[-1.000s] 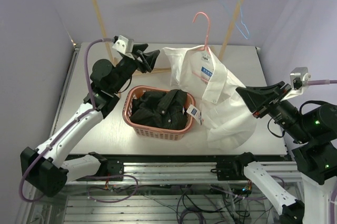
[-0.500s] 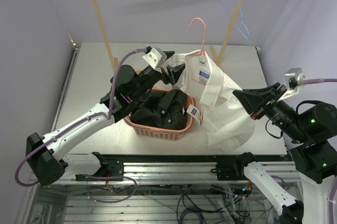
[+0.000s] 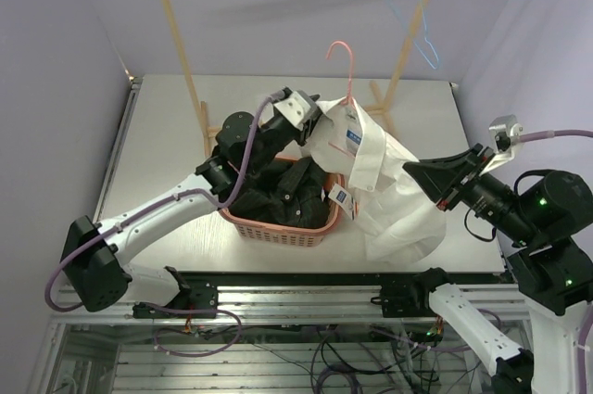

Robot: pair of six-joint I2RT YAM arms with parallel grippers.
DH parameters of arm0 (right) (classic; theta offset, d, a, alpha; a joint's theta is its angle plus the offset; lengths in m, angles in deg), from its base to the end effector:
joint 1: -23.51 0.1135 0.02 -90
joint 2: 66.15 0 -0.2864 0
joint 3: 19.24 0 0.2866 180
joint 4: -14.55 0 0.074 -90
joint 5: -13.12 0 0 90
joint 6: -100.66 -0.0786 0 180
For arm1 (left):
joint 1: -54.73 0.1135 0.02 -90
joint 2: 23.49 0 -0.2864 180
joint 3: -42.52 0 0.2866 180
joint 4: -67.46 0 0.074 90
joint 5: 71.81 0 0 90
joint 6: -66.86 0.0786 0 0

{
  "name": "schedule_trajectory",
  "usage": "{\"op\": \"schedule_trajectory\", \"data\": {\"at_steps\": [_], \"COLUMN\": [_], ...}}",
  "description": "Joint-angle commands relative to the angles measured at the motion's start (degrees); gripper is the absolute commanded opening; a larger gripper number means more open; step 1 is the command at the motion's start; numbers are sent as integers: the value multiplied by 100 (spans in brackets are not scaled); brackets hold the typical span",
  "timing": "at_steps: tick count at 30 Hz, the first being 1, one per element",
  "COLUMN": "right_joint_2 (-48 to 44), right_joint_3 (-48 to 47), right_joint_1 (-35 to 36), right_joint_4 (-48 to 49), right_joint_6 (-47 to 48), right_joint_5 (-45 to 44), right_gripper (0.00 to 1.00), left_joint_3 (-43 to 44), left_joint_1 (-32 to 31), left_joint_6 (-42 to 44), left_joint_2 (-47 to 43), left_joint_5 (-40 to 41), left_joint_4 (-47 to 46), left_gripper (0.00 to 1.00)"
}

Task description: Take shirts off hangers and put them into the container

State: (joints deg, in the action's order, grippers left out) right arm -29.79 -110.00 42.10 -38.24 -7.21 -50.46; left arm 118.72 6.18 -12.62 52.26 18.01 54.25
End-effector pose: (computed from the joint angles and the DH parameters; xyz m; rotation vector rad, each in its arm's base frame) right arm 0.0841 0.0652 0.5204 -0.3876 1.5625 0.8524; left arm 0.2543 -0.2883 0.4294 0.6699 1.1768 -0.5633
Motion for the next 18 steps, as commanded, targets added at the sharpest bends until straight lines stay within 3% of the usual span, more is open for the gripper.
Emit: {"op": "schedule_trajectory", "data": {"at_steps": [1, 5, 7, 9, 11, 12, 18], "right_joint_2": [110, 321, 536, 742, 903, 972, 1243], "right_joint_3": [-325, -671, -986, -1303, -1581, -1723, -2170], "right_joint_1": [-13, -13, -13, -13, -12, -9, -13], "right_joint_4": [-138, -568, -1038, -1291, -1408, -1460, -1334], "right_joint_6": [98, 313, 492, 659, 746, 812, 957], "right_joint_5": [211, -270, -697, -1041, -1398, -1653, -2276], "right_gripper": [0, 1, 22, 35, 59, 65, 74], "left_joint_3": [27, 212, 546, 802, 967, 1068, 2010], "left_joint_1": [-20, -19, -21, -20, -28, -30, -36], "left_joint_6": [180, 297, 420, 558, 671, 715, 912], "left_joint_2": [200, 336, 447, 509, 476, 461, 513], "left_joint_5": [-73, 131, 425, 781, 1146, 1311, 2163], "left_joint_4": [-602, -278, 286, 647, 816, 936, 1981], "left_gripper": [9, 7, 7, 7, 7, 7, 7]}}
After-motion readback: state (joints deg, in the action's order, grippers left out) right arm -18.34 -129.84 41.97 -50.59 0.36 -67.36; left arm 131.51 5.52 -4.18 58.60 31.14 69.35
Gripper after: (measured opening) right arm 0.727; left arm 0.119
